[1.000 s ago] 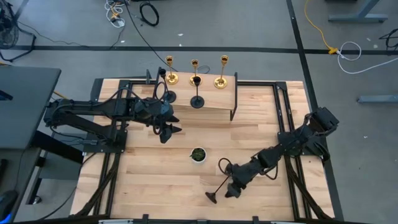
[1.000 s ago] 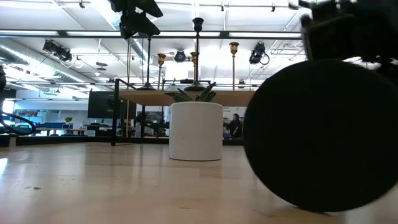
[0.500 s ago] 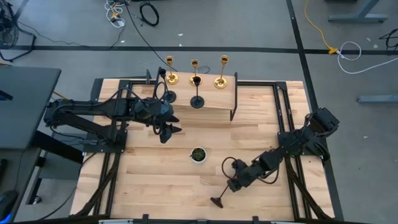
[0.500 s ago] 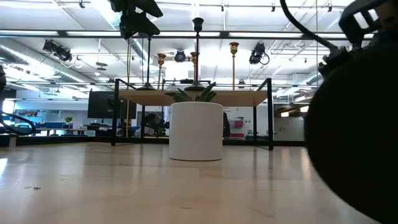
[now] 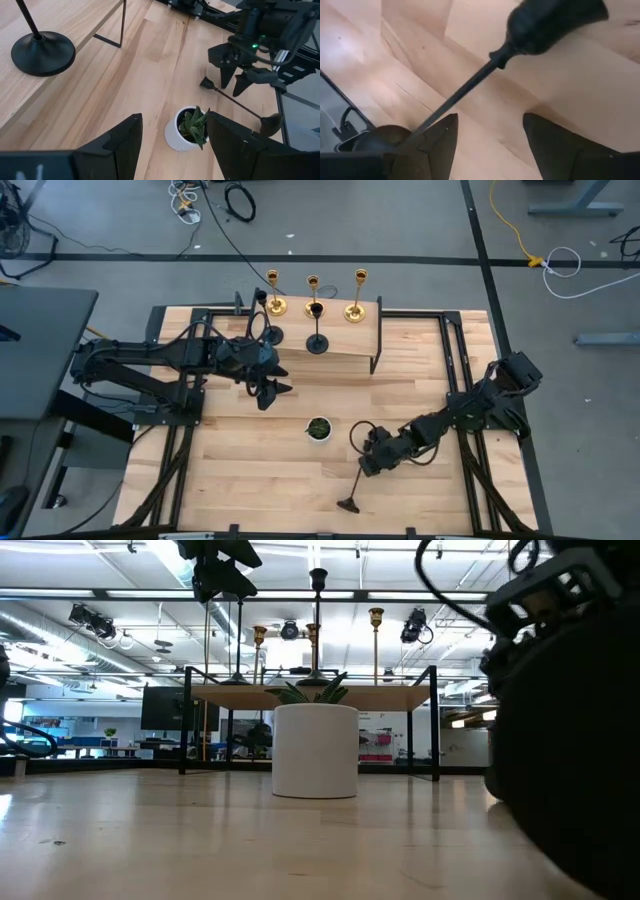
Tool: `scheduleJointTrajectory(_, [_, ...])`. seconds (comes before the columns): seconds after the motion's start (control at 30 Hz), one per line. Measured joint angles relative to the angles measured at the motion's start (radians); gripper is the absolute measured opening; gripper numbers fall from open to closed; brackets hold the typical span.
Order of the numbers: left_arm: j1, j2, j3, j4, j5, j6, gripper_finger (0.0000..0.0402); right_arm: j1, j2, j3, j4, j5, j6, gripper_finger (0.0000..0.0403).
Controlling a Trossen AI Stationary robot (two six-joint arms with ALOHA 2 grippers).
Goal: Pick & Place candle stick holders
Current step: Put the black candle holder on the shelf aligned with the other black candle holder
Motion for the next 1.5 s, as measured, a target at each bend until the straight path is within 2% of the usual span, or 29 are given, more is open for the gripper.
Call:
scheduleJointTrajectory(0.17, [-0.008, 0.0, 0.0, 0.0, -0.017, 0.001, 0.0222, -0.058, 0.027, -0.003, 0.074, -0.045, -0.043, 0.0237])
scheduleJointTrajectory(0.27, [-0.017, 0.0, 0.0, 0.0, -0.039, 0.004, 0.0222, -0.088, 0.031, -0.004, 0.18, 0.025, -0.088, 0.0237])
scheduleJointTrajectory(0.37, [-0.022, 0.0, 0.0, 0.0, -0.048, 0.019, 0.0222, -0.124, 0.027, -0.003, 0.201, 0.057, -0.114, 0.0237])
scheduleJointTrajectory(0.53, [-0.021, 0.0, 0.0, -0.005, -0.049, 0.018, 0.0222, -0.173, 0.056, 0.0, 0.13, 0.005, -0.132, 0.0237])
scheduleJointTrajectory(0.67, [-0.021, 0.0, 0.0, -0.008, -0.052, 0.018, 0.0222, -0.195, 0.093, -0.004, 0.273, -0.018, -0.136, 0.0237])
scheduleJointTrajectory(1.2, [-0.021, 0.0, 0.0, -0.008, -0.053, 0.019, 0.0222, -0.197, 0.134, 0.01, 0.413, 0.031, -0.137, 0.0237])
scheduleJointTrajectory(1.5, [-0.021, 0.0, 0.0, -0.016, -0.053, 0.017, 0.0222, -0.179, 0.274, 0.109, 0.432, -0.023, -0.162, 0.0237])
